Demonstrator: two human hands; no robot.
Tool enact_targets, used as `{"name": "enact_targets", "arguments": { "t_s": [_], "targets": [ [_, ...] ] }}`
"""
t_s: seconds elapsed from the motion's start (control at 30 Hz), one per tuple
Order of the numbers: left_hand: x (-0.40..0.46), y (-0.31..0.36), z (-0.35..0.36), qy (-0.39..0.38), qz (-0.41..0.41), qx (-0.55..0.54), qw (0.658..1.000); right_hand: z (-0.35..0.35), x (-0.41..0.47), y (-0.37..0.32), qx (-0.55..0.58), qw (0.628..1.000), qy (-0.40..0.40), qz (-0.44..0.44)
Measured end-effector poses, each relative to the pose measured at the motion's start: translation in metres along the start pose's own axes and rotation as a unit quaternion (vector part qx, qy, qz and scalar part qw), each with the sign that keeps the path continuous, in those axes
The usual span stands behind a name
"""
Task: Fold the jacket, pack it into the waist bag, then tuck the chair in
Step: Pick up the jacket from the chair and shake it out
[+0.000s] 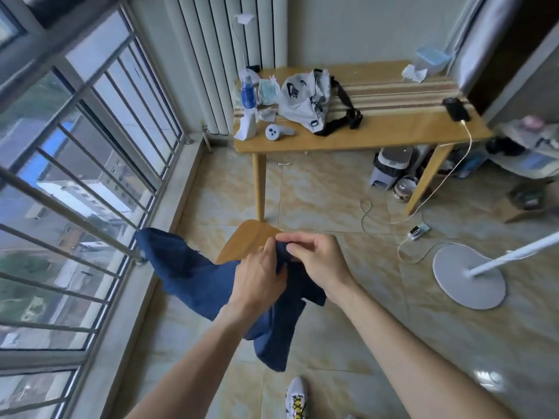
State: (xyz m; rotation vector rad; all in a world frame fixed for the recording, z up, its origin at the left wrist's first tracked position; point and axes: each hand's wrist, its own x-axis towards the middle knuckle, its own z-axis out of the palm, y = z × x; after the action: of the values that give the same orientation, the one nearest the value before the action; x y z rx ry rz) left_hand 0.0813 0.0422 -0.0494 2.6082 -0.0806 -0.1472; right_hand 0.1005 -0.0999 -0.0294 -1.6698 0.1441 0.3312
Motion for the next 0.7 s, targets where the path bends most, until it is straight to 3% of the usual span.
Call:
{"name": "enact_targets", "arguments": {
  "t_s": [0.2, 0.33, 0.5, 0.6, 0.7],
  "targets": [
    [0.03, 0.074, -0.094, 0.106, 0.127, -0.148, 0.975, -0.067, -0.01, -0.084, -0.092, 0.971, 0.075, -0.206],
    [0.045, 0.138, -0.161, 0.142, 0.178, -0.231, 0.946, -0.114, -0.006, -0.122, -0.184, 0.967, 0.013, -0.177],
    [0.045, 0.219, -0.215, 0.171, 0.276, -0.293, 0.899, -0.165, -0.01, -0.161, -0.259, 0.939, -0.035, -0.222],
    [0.052, 0.242, -0.232, 0.208, 0.276, -0.257, 0.902, -0.211, -0.012, -0.185, -0.298, 0.913, 0.064, -0.272],
    [0.072, 0.253, -0.232, 0.266, 0.235, -0.139, 0.924, -0.27, -0.014, -0.211, -0.223, 0.898, 0.204, -0.319]
  ]
}}
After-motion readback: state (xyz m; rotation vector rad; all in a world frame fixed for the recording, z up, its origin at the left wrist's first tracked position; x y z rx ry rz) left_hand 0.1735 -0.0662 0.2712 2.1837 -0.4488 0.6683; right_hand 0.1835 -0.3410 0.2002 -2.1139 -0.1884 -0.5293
